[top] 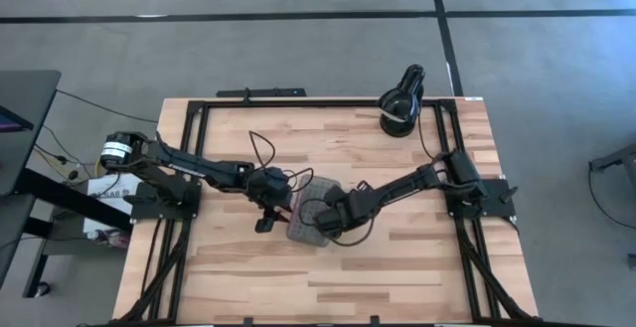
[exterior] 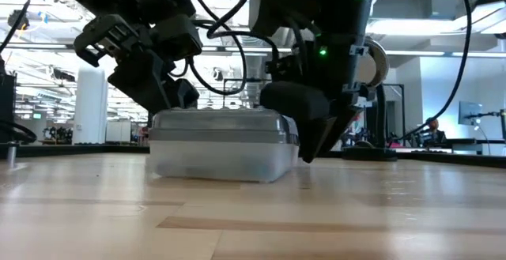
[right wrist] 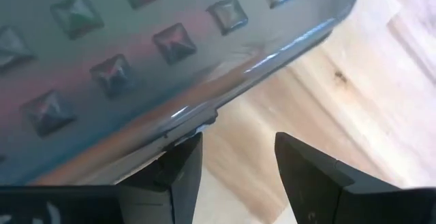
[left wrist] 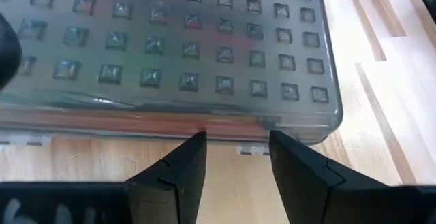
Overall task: Pick & place school supplies into a supply box
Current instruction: Adjust the supply box
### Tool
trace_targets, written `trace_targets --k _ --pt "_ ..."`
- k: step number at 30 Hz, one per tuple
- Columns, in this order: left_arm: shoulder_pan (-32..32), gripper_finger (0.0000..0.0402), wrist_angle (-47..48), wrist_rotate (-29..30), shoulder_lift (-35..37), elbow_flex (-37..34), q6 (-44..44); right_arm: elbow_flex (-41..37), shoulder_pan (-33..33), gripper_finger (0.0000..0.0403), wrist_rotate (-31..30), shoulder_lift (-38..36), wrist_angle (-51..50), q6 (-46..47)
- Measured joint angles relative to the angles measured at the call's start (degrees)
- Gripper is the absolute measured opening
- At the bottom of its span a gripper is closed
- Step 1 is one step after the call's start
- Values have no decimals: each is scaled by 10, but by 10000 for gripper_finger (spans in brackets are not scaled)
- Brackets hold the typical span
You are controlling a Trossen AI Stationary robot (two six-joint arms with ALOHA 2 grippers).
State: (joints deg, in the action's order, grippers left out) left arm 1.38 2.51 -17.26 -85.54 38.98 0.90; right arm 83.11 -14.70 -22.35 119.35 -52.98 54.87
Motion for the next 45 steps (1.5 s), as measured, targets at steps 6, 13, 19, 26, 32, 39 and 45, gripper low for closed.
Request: trace_targets --k 6,13,19,26,32,39,45 --pt "5 155 -3 17 0 0 -8 0 25 177 5 0 2 -33" --pt "5 155 -3 30 1 0 -9 0 45 177 8 -1 4 -52" --pt "5 155 -12 41 0 0 -12 1 56 177 11 -2 -8 -58" --pt "5 155 -39 44 0 0 -16 1 61 177 7 -14 -51 -65" --pt "5 155 -62 42 -9 0 -19 1 65 177 -7 -39 -75 -80" --pt "10 155 -80 -1 -80 0 -47 1 66 177 0 -40 -85 -84" --pt "17 155 -72 1 -91 0 -39 1 52 177 6 -41 -115 -78"
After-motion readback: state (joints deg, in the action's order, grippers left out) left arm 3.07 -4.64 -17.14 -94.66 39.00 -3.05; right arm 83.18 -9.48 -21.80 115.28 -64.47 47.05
